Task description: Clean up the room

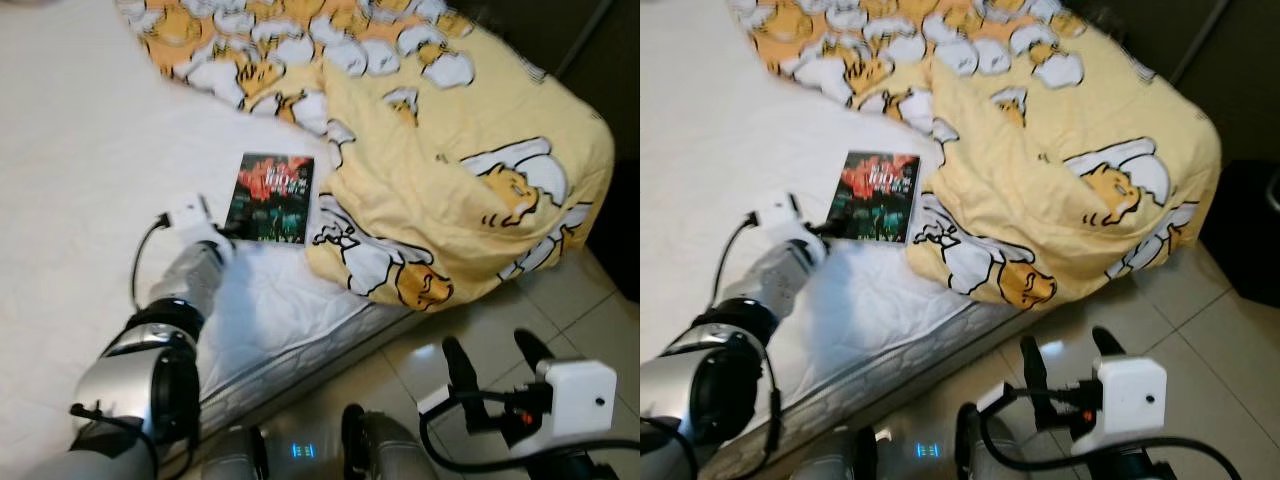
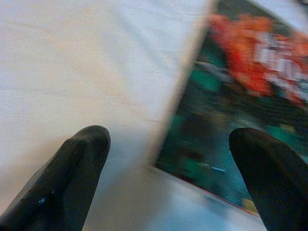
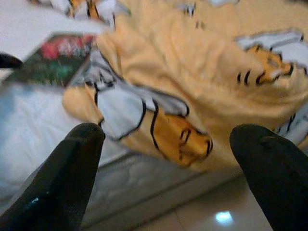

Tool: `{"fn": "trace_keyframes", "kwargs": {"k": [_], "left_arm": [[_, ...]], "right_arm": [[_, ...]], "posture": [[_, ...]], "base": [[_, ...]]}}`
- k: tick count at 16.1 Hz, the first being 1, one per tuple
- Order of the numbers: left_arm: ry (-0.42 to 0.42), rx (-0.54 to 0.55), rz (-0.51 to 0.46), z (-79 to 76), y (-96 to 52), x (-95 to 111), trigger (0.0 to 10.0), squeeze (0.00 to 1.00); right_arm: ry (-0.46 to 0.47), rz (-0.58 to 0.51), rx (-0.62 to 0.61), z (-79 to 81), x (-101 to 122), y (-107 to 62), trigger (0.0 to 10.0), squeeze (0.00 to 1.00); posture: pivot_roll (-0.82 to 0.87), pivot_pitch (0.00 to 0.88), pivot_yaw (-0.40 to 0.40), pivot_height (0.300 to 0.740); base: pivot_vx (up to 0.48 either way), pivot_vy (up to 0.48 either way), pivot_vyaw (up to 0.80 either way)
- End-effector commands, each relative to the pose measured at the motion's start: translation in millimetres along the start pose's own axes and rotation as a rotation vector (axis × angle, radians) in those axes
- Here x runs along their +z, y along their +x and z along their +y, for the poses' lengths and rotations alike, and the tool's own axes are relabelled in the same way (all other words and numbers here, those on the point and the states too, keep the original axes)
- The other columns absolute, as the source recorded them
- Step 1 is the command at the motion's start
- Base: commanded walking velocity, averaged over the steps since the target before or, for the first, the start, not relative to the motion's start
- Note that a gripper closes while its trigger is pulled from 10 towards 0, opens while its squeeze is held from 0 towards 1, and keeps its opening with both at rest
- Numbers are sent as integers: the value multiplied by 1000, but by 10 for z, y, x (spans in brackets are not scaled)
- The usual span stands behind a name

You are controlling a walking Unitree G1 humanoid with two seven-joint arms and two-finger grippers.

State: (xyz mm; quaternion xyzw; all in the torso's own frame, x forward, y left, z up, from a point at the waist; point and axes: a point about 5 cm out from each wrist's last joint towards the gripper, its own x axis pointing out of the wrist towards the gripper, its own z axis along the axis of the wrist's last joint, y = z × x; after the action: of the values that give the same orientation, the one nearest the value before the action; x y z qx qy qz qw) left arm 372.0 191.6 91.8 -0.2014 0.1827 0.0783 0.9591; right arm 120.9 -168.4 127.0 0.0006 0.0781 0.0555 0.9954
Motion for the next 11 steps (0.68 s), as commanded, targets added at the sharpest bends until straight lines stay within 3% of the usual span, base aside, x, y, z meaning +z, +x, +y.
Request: {"fn": "trace_keyframes", "kwargs": {"k": [1,4,6,8,11], "left_arm": [[-17,28,-4,30,3,3,10000,0],[-3,54,12,89,-11,-96,10000,0],[-27,32,32,50,-11,-146,10000,0],[-130,-23,82,-67,-8,-224,10000,0],[-211,-74,126,-189,-7,-272,10000,0]], "right_arm": [[10,0,15,19,45,-42,10000,0],[18,8,23,40,58,-49,10000,0],[18,21,63,72,40,-53,10000,0],[31,76,124,105,-45,-83,10000,0],[53,100,128,97,-77,-98,10000,0]], "posture": [[-296,291,-22,710],[-300,291,-23,710],[-300,295,-24,710],[-298,296,-23,710],[-297,298,-22,710]], "base": [[0,0,0],[0,0,0],[0,0,0],[0,0,0],[0,0,0]]}}
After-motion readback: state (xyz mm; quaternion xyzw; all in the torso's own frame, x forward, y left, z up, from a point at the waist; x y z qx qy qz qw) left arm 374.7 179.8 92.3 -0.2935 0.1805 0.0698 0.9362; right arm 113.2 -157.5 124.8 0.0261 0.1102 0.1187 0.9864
